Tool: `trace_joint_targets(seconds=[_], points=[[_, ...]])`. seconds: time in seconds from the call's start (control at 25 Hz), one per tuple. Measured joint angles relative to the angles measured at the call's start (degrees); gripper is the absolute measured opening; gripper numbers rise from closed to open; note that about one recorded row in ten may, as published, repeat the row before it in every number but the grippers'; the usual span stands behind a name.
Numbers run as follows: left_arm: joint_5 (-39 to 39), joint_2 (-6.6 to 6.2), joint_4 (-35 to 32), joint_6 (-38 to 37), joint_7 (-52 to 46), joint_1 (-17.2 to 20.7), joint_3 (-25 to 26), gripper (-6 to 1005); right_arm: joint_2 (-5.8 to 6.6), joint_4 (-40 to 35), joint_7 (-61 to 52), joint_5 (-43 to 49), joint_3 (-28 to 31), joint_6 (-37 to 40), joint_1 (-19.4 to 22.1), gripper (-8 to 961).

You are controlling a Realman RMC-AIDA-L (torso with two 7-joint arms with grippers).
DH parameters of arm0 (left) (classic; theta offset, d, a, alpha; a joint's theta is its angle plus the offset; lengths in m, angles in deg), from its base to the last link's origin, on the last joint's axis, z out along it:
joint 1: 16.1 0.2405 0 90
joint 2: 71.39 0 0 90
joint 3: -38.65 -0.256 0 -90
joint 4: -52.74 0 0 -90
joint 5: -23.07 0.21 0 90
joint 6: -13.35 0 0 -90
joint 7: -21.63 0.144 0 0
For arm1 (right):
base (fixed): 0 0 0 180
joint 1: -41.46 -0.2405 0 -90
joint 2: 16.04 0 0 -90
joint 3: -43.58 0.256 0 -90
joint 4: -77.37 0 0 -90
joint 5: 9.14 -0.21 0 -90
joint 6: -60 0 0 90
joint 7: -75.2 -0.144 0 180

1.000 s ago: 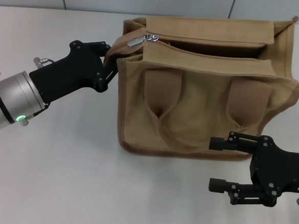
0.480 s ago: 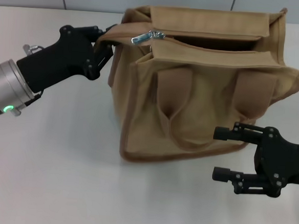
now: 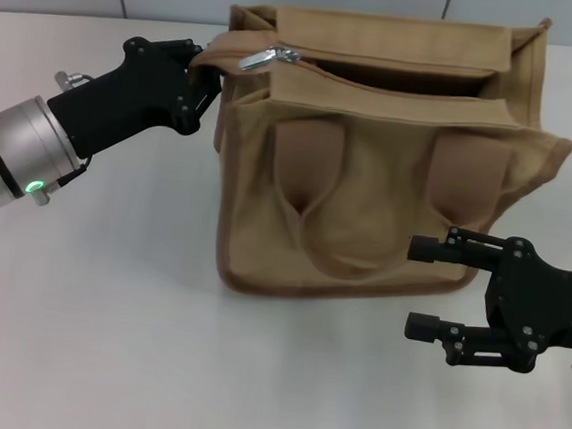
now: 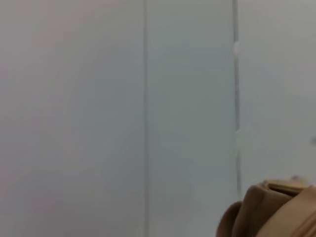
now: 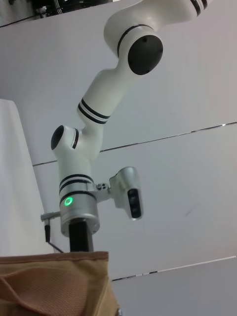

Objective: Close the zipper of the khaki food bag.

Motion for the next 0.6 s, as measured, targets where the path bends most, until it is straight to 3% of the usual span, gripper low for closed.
trace_joint_targets(seconds=[0.2,0.6], points=[[-0.2,0.03,0.5,2.3,-0.5,0.6,-0.1,62,-0.03,0.0,0.0,0.0,0.0,0.3,0.0,724],[-0.3,-0.19,0.2,-2.1,-0.1,3.7,0.1,87,-0.03,0.6,-0.1,0.0,-0.2,0.4,0.0,709]])
